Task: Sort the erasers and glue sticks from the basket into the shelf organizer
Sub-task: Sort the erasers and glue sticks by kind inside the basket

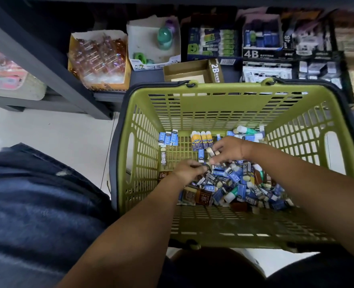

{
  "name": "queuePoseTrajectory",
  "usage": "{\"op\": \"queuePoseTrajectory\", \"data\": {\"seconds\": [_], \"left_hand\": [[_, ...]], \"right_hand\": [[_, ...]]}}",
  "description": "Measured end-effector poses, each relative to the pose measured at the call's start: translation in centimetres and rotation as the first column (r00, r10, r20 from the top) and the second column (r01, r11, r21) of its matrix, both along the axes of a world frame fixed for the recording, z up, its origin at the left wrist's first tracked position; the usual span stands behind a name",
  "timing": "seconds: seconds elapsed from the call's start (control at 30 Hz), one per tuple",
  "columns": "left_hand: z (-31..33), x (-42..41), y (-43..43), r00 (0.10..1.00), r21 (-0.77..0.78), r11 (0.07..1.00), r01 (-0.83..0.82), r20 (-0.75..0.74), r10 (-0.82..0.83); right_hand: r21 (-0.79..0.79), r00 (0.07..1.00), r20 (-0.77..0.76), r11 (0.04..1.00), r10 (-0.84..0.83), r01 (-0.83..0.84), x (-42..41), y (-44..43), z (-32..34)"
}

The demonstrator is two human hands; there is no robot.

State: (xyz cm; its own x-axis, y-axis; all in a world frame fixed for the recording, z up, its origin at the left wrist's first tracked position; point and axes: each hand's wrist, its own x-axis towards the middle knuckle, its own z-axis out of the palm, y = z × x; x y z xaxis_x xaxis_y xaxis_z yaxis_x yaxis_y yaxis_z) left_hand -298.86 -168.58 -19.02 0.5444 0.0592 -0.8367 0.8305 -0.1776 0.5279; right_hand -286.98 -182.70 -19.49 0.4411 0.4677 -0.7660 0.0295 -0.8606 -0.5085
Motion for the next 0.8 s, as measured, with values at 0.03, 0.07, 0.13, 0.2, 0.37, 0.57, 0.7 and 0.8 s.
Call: {"op": "queuePoseTrajectory", "data": {"seconds": [0.03, 0.07, 0.13, 0.2, 0.37, 0.57, 0.7, 0.8], "left_hand": [[0.2, 0.1, 0.1, 0.999, -0.006, 0.999, -0.040, 0.004, 0.040], [0.4, 0.3, 0.2, 0.996, -0.031, 0.995, -0.092, -0.001, 0.092], [0.5, 0.4, 0.6, 0.972, -0.125, 0.964, -0.233, -0.030, 0.231], [0.5, 0.1, 1.2, 0.916, -0.181, 0.898, -0.401, -0.065, 0.396], [-0.5, -1.4, 2.7, 0.774, -0.039, 0.774, -0.632, -0.064, 0.630], [-2.1, -1.3, 2.8, 0.745, 0.324, 0.718, -0.616, -0.056, 0.665], [-2.5, -0.7, 2.5, 0.715, 0.412, 0.661, -0.627, -0.034, 0.699], [-2.4, -0.3, 2.4, 0.721, 0.457, 0.657, -0.599, -0.048, 0.691]], "right_hand": [[0.050, 0.996, -0.041, 0.995, -0.085, 0.087, -0.3, 0.3, 0.3], [0.091, 0.983, -0.084, 0.981, -0.161, 0.169, -0.7, 0.7, 0.5], [0.133, 0.942, -0.156, 0.939, -0.297, 0.318, -1.5, 1.7, 0.4], [0.123, 0.883, -0.212, 0.885, -0.419, 0.450, -2.4, 3.0, 0.1], [0.099, 0.798, -0.301, 0.815, -0.522, 0.571, -4.6, 6.5, -1.1], [0.160, 0.834, -0.108, 0.819, -0.541, 0.552, -5.6, 9.0, -3.2], [0.148, 0.884, 0.016, 0.875, -0.467, 0.460, -6.0, 9.6, -3.8], [0.130, 0.874, 0.124, 0.880, -0.471, 0.456, -6.2, 9.9, -4.2]]}}
